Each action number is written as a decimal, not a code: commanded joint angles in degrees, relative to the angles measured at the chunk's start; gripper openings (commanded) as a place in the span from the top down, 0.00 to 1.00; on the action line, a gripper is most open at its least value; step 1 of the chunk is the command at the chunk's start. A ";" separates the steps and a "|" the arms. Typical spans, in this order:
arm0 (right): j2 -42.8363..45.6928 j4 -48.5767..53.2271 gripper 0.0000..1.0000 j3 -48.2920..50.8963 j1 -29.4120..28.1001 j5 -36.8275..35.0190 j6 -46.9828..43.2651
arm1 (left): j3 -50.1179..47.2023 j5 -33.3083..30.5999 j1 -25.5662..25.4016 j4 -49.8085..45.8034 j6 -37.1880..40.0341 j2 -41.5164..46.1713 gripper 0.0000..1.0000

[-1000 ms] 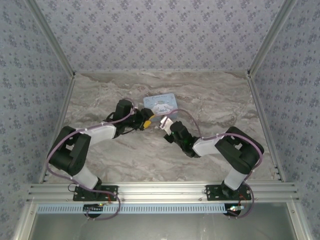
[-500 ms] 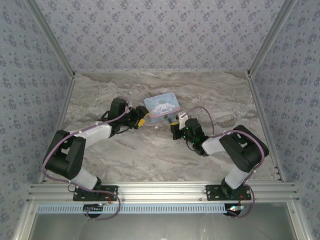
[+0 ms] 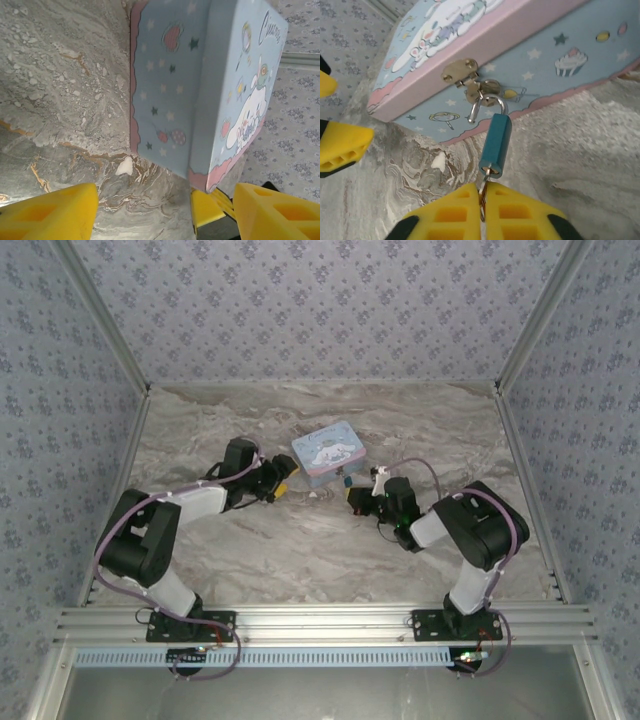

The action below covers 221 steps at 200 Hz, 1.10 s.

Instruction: Unlock the padlock with the key

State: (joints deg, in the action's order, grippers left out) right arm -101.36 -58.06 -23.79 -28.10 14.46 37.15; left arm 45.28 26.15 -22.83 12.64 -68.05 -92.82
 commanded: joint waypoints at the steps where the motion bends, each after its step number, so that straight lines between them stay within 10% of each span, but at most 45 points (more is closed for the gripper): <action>1: -0.50 0.71 0.76 1.52 1.52 -0.66 4.01 | 1.71 -0.30 0.33 0.37 1.59 0.31 0.28; 131: 10.57 7.55 0.00 -2.25 9.86 18.91 4.00 | 6.28 0.66 0.68 -6.11 9.78 0.75 0.24; 221: 0.53 10.87 0.00 -11.37 9.52 21.70 4.26 | 14.38 5.43 -0.63 -5.16 9.51 -8.87 0.25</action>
State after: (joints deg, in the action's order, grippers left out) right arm -97.67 -48.16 -32.84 -18.46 33.61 40.93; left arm 56.47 29.04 -22.87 7.42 -58.98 -98.94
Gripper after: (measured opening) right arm 0.999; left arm 0.759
